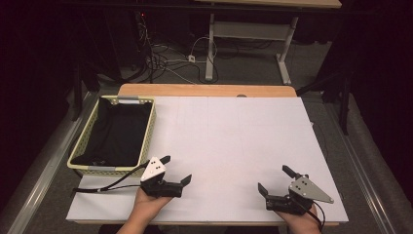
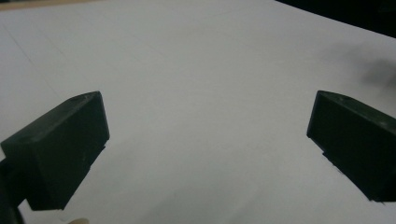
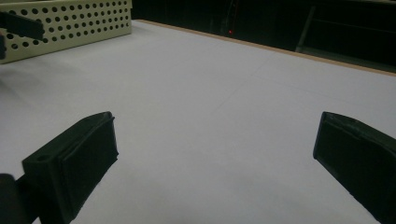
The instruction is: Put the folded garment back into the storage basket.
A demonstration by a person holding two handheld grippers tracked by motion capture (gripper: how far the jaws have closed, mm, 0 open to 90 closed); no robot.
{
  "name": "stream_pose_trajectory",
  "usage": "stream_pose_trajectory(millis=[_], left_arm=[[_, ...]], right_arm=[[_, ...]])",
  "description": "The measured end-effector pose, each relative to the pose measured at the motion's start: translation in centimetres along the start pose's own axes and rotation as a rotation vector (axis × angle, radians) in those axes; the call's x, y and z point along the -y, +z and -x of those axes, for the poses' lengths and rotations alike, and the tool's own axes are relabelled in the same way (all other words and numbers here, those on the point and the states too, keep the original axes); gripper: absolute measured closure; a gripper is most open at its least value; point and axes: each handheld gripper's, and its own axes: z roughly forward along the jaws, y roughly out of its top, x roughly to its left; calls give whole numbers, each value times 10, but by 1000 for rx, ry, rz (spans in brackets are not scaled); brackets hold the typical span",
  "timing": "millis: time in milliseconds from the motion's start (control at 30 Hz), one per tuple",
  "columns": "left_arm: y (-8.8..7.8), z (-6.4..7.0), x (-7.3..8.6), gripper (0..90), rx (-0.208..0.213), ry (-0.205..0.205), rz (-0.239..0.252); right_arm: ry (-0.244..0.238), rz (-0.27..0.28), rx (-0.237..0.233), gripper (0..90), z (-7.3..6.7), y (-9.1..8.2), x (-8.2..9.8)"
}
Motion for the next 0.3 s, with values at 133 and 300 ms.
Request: stream_pose_trajectory(millis=[133, 300], left_arm=[[-4, 2, 2, 0, -5, 14, 30], [-6, 3, 3, 0, -9, 23, 45]], right_arm=[[21, -1, 24, 5, 3, -7, 1], [27, 8, 47, 5, 2, -18, 2]])
